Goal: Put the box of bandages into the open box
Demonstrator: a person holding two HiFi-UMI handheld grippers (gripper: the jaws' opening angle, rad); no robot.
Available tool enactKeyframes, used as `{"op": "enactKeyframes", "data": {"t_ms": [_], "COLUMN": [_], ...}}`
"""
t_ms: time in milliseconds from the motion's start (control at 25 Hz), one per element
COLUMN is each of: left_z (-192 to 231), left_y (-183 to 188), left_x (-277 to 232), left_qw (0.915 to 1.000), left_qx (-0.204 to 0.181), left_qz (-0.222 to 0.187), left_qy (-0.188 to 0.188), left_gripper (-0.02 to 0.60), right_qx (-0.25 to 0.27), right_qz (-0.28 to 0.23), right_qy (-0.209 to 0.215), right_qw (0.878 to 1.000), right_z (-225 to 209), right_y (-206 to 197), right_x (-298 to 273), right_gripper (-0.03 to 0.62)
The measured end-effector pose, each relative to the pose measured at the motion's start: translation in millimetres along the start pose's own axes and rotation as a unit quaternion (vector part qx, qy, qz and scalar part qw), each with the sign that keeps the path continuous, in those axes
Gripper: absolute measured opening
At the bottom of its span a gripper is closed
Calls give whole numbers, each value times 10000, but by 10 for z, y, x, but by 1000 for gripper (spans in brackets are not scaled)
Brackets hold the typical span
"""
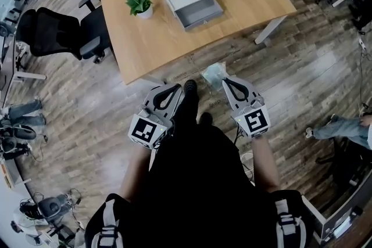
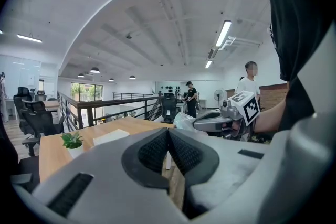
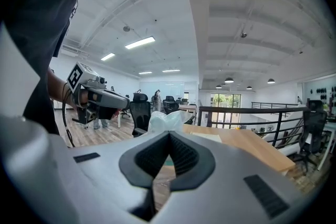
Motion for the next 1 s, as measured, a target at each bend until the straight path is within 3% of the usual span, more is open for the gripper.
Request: {"op": "enactKeyframes", "data": {"t_ms": [520,1000], "left_z": [166,744], "left_y": [58,113], "left_x": [-500,-1073], "left_qw": [9989,9974], "left_qx": [8,111], "left_qz": [-67,-65], "left_qy": [-458,-711], "left_gripper": [23,21], "right_qx": [-13,-103], "right_qz": [176,342], "right_qy": [-244,-338], "right_qw": [9995,9988], "right_z": [-322,-715], "right_y": [-13,79], "right_x": [-158,-688], "right_gripper": [23,23]}}
Point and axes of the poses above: the fingertips, and each gripper's own axes: x backward along the fingers, z to its left, y out of its top, the point moved 2 cm from there along x, backward along the fingers, and after that the axes turned 7 degrees about y, right-handed, at the moved point
